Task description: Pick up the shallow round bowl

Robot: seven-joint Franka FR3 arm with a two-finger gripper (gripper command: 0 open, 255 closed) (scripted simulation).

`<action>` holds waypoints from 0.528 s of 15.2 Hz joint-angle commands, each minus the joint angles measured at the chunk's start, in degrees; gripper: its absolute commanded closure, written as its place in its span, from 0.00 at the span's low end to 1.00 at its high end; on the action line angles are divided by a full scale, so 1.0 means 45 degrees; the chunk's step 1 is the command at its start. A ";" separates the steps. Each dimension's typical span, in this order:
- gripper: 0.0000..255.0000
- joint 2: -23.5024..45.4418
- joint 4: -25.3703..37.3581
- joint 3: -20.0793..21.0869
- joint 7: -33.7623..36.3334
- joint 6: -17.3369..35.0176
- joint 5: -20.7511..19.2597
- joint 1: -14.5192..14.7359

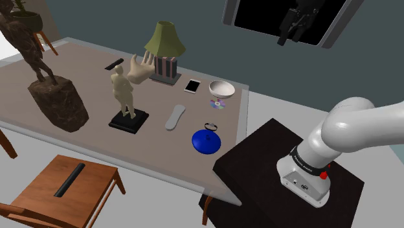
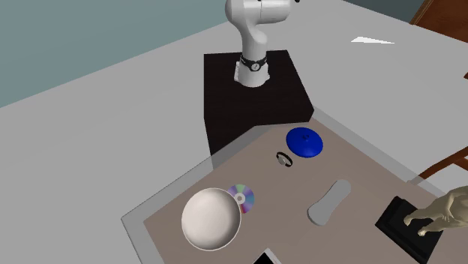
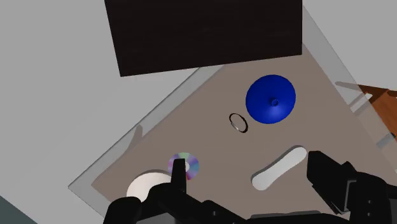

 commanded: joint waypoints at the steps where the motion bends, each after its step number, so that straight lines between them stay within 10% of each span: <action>1: 0.00 0.0000 0.0000 0.0000 0.0000 0.0000 0.0000 0.0000; 8: 0.00 0.2086 -0.0950 -0.0255 -0.0104 0.2870 -0.0368 -0.0136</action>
